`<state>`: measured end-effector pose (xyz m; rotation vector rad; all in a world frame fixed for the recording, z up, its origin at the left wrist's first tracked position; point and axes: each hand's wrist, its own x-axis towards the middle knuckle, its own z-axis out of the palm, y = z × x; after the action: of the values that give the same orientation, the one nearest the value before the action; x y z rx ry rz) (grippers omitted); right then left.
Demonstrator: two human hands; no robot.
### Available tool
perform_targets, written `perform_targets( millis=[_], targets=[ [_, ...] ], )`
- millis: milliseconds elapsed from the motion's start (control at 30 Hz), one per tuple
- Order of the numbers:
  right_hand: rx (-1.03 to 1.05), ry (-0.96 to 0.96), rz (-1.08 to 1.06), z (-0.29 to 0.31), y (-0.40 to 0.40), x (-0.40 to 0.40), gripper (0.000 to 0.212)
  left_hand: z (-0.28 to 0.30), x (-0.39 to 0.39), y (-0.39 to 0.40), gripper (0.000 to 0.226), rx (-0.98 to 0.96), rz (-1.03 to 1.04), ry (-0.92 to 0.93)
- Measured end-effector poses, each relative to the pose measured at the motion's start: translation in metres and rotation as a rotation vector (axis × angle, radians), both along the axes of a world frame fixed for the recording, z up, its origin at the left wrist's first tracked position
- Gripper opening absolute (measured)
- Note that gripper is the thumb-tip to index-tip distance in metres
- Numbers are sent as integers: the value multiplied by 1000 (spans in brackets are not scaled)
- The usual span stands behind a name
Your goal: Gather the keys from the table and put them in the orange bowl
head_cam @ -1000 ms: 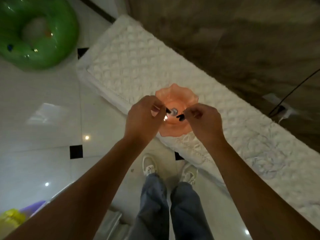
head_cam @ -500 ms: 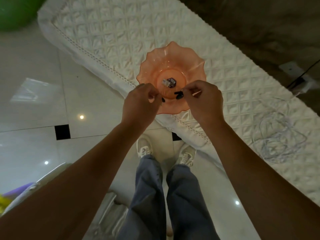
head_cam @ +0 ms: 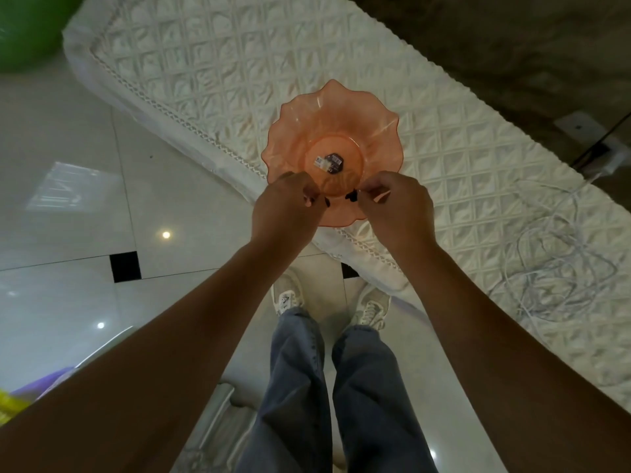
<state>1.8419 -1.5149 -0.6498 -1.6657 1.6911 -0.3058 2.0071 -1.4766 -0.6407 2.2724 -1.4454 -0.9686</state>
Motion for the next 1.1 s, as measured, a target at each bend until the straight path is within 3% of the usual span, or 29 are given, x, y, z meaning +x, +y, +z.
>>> perform_targets(
  millis=[733,1100],
  targets=[
    [25,-3,-16,-9,22,-4,9,-5,-5,15,8,-29,-29,-29],
    [54,-59,27,6,23,-1,16,13,0,13,24,-73,-126,-53]
  ],
)
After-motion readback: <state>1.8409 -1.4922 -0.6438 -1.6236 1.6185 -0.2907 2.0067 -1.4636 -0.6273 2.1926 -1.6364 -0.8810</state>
